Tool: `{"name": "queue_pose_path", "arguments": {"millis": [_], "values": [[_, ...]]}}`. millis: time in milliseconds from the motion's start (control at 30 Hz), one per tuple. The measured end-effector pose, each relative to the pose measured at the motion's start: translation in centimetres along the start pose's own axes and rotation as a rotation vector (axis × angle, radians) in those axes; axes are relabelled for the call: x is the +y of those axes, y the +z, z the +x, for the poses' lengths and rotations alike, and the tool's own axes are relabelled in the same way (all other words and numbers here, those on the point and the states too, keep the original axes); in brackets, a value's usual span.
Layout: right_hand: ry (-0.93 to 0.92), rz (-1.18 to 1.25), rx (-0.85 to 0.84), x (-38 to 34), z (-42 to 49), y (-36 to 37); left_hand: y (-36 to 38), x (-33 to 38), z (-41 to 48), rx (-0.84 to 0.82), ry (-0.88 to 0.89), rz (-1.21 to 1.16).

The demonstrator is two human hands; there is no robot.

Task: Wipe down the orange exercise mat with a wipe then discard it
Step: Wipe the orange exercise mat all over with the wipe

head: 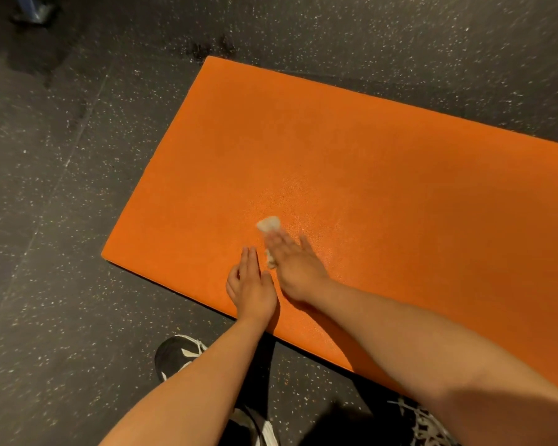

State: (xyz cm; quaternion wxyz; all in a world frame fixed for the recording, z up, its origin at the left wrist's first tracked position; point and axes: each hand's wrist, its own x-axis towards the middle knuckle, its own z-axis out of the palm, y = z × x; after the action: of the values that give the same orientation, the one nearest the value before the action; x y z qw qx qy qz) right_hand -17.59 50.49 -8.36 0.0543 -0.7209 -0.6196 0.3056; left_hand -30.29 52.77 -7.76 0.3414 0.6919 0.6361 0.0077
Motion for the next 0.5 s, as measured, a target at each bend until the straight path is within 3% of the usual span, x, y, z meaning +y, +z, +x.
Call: {"name": "queue_pose_path", "arguments": {"millis": [100,200,367,433,500], "values": [[-0.194,-0.017,-0.096,-0.1,-0.5,0.9,-0.1,0.2,0.0,0.027,-0.04,-0.09],[-0.24,-0.15,-0.088,1.7,-0.4,-0.4,0.4,0.3,-0.5,0.03,0.052,0.099],[0.24,-0.043,0.103,4.3,-0.6,-1.5,0.4,0.7,-0.7,-0.042,0.053,0.263],[0.269,-0.01,0.099,3.1,-1.0,-1.1,0.2,1.3,-0.5,-0.044,0.032,0.271],[0.134,-0.001,0.031,1.6,-1.6,-0.5,0.1,2.0,-0.3,-0.038,-0.003,0.26]]}}
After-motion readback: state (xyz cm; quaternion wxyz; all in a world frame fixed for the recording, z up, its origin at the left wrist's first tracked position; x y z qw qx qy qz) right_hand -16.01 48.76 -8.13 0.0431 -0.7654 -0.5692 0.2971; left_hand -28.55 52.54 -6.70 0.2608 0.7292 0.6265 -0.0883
